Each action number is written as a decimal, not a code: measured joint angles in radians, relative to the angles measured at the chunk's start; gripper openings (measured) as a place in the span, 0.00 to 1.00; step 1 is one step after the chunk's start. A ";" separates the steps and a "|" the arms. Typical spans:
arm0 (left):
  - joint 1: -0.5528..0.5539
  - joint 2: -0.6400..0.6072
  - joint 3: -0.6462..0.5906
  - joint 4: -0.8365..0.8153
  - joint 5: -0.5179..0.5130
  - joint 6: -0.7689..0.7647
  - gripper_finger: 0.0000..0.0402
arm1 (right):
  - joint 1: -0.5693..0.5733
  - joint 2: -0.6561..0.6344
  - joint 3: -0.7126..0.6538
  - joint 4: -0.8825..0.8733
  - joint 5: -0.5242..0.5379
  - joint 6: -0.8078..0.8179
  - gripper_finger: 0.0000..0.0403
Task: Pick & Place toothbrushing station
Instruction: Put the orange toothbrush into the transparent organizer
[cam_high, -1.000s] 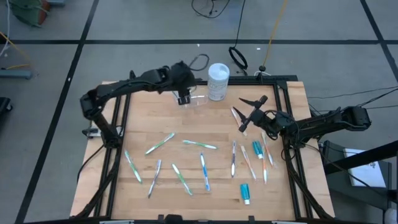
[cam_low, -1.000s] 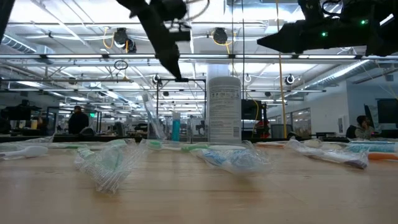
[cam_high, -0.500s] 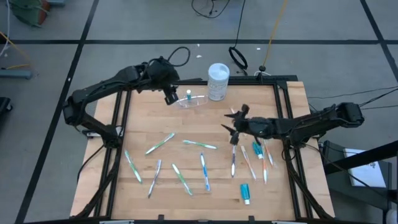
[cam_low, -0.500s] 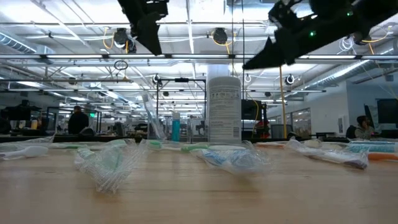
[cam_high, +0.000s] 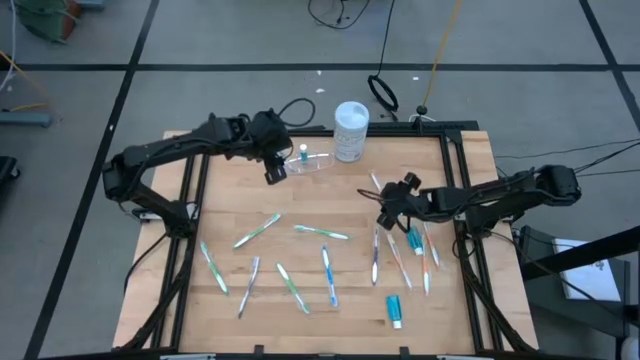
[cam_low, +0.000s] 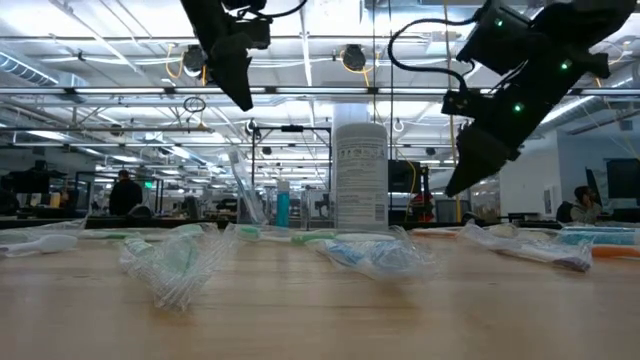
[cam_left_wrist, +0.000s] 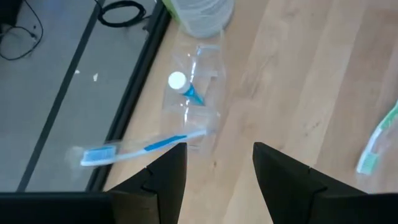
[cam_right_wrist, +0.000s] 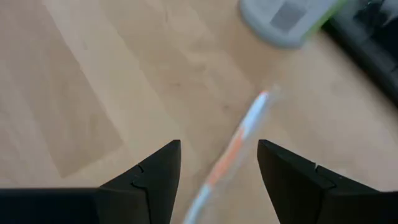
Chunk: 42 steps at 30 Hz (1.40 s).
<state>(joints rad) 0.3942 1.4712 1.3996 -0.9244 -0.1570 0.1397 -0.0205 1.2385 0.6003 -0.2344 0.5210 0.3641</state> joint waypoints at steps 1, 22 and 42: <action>-0.004 0.000 -0.007 0.015 0.000 -0.016 0.48 | -0.001 0.000 -0.011 0.004 -0.011 0.031 0.52; 0.000 0.000 -0.142 0.294 -0.002 0.016 0.48 | -0.005 -0.097 0.012 -0.400 -0.138 0.119 0.52; -0.003 0.000 -0.142 0.287 0.000 -0.046 0.48 | -0.004 -0.200 -0.146 -0.553 -0.364 0.510 0.49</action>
<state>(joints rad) 0.3912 1.4712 1.2575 -0.6373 -0.1566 0.0935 -0.0247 1.0386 0.4547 -0.7878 0.1565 0.8741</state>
